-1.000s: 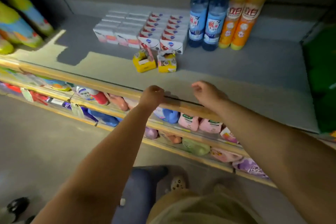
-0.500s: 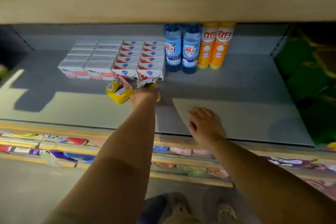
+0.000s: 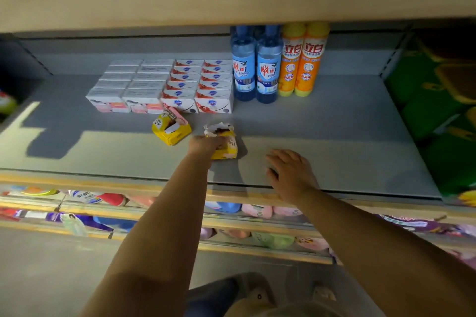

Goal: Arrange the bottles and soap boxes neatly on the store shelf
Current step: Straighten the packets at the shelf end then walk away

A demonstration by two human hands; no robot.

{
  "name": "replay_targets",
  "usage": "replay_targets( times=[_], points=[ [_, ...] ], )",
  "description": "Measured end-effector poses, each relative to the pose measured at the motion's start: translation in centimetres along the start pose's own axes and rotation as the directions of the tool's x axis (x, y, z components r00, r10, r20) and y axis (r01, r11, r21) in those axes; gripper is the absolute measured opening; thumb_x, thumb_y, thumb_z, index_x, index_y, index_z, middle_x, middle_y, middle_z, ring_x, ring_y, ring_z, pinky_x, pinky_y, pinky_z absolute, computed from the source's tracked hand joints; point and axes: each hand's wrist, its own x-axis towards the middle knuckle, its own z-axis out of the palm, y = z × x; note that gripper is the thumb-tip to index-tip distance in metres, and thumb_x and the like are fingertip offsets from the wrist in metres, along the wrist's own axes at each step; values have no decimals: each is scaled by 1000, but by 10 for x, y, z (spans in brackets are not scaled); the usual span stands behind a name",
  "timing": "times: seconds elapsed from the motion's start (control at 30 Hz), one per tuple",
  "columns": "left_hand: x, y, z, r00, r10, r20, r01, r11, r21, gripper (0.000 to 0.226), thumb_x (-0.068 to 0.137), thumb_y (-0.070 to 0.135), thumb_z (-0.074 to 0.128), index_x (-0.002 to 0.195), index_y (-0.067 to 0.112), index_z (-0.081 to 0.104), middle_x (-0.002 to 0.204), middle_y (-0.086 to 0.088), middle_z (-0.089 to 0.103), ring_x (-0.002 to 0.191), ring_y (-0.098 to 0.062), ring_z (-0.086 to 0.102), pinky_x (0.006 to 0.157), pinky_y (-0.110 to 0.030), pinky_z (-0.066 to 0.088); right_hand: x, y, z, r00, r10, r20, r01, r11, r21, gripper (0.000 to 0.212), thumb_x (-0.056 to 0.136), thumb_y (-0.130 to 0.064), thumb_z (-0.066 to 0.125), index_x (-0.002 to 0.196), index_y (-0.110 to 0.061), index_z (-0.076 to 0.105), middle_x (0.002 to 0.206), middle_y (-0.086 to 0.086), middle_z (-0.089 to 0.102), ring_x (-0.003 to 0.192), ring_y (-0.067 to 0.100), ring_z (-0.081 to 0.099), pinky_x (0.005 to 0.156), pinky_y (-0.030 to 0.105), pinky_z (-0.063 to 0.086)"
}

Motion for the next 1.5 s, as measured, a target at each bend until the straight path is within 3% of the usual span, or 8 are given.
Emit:
replay_targets(
  times=[0.13, 0.3, 0.43, 0.6, 0.77, 1.17, 1.33, 1.5],
  points=[
    [-35, -10, 5, 941, 39, 335, 80, 939, -334, 14, 95, 11, 53, 101, 1, 60, 82, -10, 74, 70, -19, 72, 58, -32, 59, 1, -4, -22, 978, 208, -3, -180, 850, 495, 37, 94, -45, 43, 123, -29, 59, 126, -7, 60, 114, 14, 54, 94, 29, 42],
    [-61, -28, 38, 939, 177, 295, -119, 972, -202, 34, 98, 13, 48, 122, -11, 48, 109, -26, 61, 98, -33, 62, 94, -47, 49, 19, -38, -48, 861, 219, 459, -447, -106, 888, 20, 90, -37, 57, 94, -19, 64, 84, 2, 72, 67, 11, 69, 55, 23, 54],
    [-59, -24, 43, 961, 238, 139, -242, 970, 13, 27, 99, 29, 45, 102, 7, 58, 88, -9, 64, 83, -23, 62, 72, -29, 53, 19, -42, -41, 852, 256, 457, -460, -49, 886, 35, 85, -29, 65, 115, -14, 59, 103, 7, 69, 91, 23, 66, 84, 34, 50],
    [-18, 0, 1, 931, 253, -264, -171, 939, 298, 35, 93, 28, 50, 119, 6, 57, 119, -17, 61, 112, -35, 55, 98, -38, 42, 14, -34, -42, 872, 356, 337, -377, 49, 925, 26, 86, -23, 66, 109, -11, 64, 79, -3, 62, 61, 0, 54, 41, 4, 38],
    [25, 23, -58, 825, 107, -555, 108, 934, 340, 70, 77, 56, 63, 127, 9, 46, 126, -16, 53, 116, -35, 51, 102, -41, 41, 12, -31, -38, 887, 338, 314, -380, 149, 913, 28, 89, -27, 61, 113, -12, 64, 91, 2, 62, 69, 6, 55, 44, 4, 39],
    [53, 28, -74, 888, -52, -457, 167, 962, 214, 91, 58, 62, 77, 128, 13, 47, 102, -9, 55, 88, -25, 56, 71, -33, 44, 23, -23, -22, 882, 337, 328, -423, 261, 868, 33, 79, -51, 64, 100, -25, 68, 98, 7, 71, 92, 25, 67, 88, 45, 52],
    [55, 32, -65, 941, 8, -339, -2, 1000, 19, 80, 75, 18, 75, 141, 6, 33, 137, -12, 49, 118, -29, 55, 79, -35, 48, 23, -25, -25, 867, 348, 358, -431, 161, 888, 25, 85, -37, 64, 104, -20, 66, 101, 7, 70, 91, 21, 66, 79, 31, 53],
    [27, 18, -47, 999, -29, -27, 23, 975, -223, 62, 74, 5, 76, 129, 3, 49, 108, -13, 63, 90, -24, 63, 75, -36, 55, 20, -32, -31, 834, 331, 442, -433, -106, 895, 31, 87, -21, 63, 116, -10, 61, 113, 13, 66, 101, 28, 64, 89, 39, 51]
  ],
)
